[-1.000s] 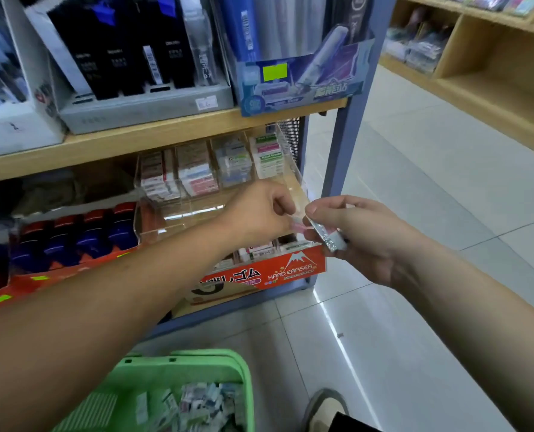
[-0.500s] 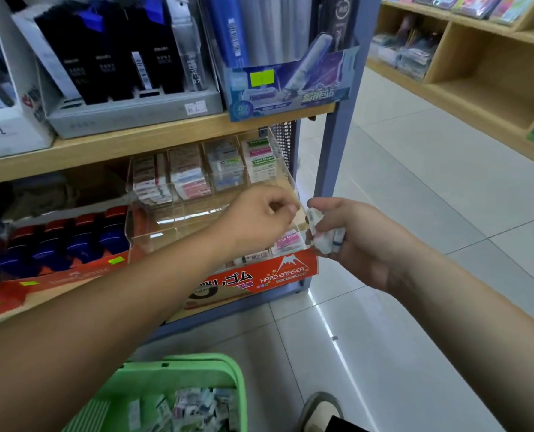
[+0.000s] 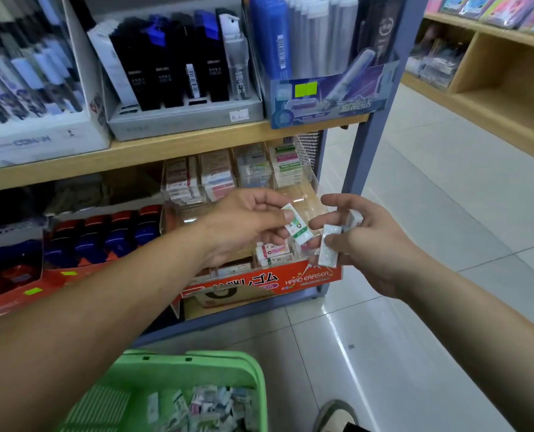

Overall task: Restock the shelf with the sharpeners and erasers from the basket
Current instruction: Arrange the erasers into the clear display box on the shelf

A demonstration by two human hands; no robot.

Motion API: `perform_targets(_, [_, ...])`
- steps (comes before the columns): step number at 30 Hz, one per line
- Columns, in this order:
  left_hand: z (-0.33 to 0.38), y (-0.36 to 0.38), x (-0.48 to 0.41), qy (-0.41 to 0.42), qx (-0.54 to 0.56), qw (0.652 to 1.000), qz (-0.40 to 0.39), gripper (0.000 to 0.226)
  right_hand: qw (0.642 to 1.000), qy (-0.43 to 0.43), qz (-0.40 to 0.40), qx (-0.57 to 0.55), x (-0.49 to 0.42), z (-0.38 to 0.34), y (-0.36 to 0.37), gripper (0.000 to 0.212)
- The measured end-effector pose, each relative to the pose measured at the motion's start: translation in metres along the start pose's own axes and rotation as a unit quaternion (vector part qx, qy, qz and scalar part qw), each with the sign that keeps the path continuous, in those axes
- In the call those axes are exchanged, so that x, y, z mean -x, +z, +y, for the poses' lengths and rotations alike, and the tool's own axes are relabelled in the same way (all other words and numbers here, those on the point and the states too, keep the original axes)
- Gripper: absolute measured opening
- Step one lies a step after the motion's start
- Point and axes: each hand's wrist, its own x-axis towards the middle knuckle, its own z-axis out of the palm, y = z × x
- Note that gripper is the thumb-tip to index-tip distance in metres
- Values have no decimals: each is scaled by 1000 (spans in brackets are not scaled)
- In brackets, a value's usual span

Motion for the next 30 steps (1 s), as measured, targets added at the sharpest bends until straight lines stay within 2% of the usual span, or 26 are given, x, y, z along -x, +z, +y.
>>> perform_targets(6, [0,-19,5,-9,-6,1000,4,41,1000,1,22,6,-4,0,2,52])
perform_targets(11, [0,-29,0,10,-33,997,73,29,999,9,29,-22,-12,4,11,51])
perform_targets(13, [4,-32,-3,24,-97,992,76,29,998,23,41,-36,-15,4,15,47])
perform_targets(15, [3,-33,-5,60,-266,961,56,39,998,29,40,-45,-16,2,17,43])
perform_targets(17, [-5,-28,-10,97,-370,922,51,47,998,26,25,-59,-13,-1,19,39])
perform_targets(20, [-23,-21,-14,141,-411,895,96,35,997,29,12,-66,-9,-4,23,32])
perform_targets(23, [-45,-15,-17,202,-476,843,147,22,997,37,14,-68,-8,-5,24,26])
perform_targets(26, [-57,-11,-20,222,-456,847,159,6,996,35,30,-78,-8,-4,24,24])
perform_targets(27, [-59,-11,-22,240,-473,834,152,3,996,35,35,-76,-8,-4,24,23])
perform_targets(30, [-59,-13,-23,299,-568,756,125,4,997,29,38,-61,-7,-2,23,23])
